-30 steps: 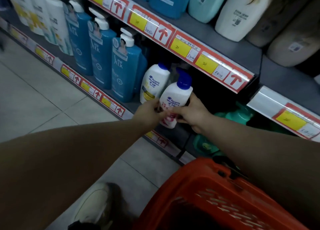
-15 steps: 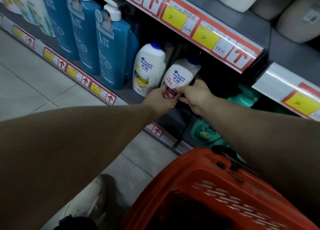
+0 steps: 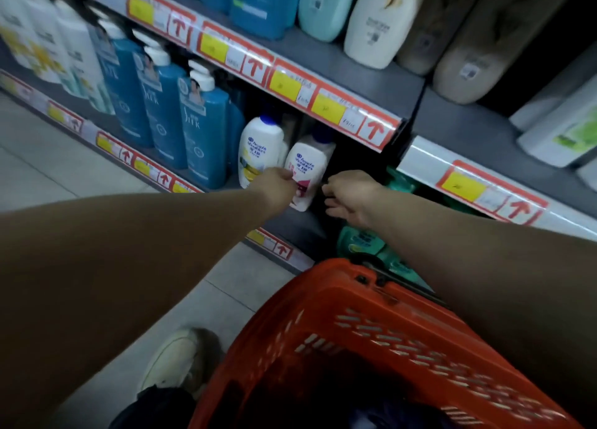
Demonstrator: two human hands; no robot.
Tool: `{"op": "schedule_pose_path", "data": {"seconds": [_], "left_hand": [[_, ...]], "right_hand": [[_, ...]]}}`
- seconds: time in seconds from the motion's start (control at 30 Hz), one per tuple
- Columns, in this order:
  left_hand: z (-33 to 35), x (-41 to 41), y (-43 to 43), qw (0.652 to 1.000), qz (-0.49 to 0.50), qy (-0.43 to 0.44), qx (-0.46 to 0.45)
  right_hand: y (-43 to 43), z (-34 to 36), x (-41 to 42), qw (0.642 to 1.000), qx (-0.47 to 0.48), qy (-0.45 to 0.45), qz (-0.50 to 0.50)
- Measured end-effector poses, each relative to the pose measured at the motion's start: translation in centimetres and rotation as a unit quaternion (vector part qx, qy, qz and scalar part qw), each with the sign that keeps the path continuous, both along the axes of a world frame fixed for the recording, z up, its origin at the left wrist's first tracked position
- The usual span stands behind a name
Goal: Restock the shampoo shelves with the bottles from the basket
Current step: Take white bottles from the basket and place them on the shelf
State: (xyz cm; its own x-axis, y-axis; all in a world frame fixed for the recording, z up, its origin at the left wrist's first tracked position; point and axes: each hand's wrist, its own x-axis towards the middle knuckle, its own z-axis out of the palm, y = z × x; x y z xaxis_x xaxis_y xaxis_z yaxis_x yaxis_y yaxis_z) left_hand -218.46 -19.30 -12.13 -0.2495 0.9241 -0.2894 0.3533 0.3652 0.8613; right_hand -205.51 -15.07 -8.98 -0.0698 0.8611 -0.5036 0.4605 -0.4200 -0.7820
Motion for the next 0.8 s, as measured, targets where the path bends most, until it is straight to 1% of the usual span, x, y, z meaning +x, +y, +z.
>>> {"op": "schedule_pose_path", "data": {"seconds": [0.13,0.3,0.4,0.47,0.6,0.67,0.73,0.8], "left_hand": [[5.1,1.0,-2.4,0.999,-0.032,-0.007,0.008],[11.2,2.5,-6.8,0.995,-0.094,0.042,0.003],[14.4,4.3,-10.3,0.985,-0.143,0.091,0.008],[15.9,5.6,-12.2,0.978,-0.178,0.107,0.020],[17.8,7.8,-14.7,0.975,-0.203,0.078,0.047],[18.0,9.1,-15.9,0.970,-0.221,0.083,0.053],[17.4,10.3,-17.5,0.956,-0.250,0.139,0.070],[16.5,11.3,-19.6,0.919,-0.309,0.236,0.070]], "right_hand": [[-3.2,4.8,1.6,0.998,0.040,0.006,0.038],[-9.0,11.2,4.9,0.995,0.055,0.030,0.083],[-12.4,13.5,7.7,0.993,0.065,0.052,0.080],[-14.6,14.4,9.7,0.993,0.073,0.050,0.073],[-18.3,15.8,13.9,0.994,0.089,0.059,0.039],[-20.0,16.3,15.7,0.993,0.100,0.064,0.029],[-21.8,16.1,17.1,0.991,0.112,0.062,0.035],[-23.5,14.8,18.1,0.990,0.122,0.034,0.057]]}}
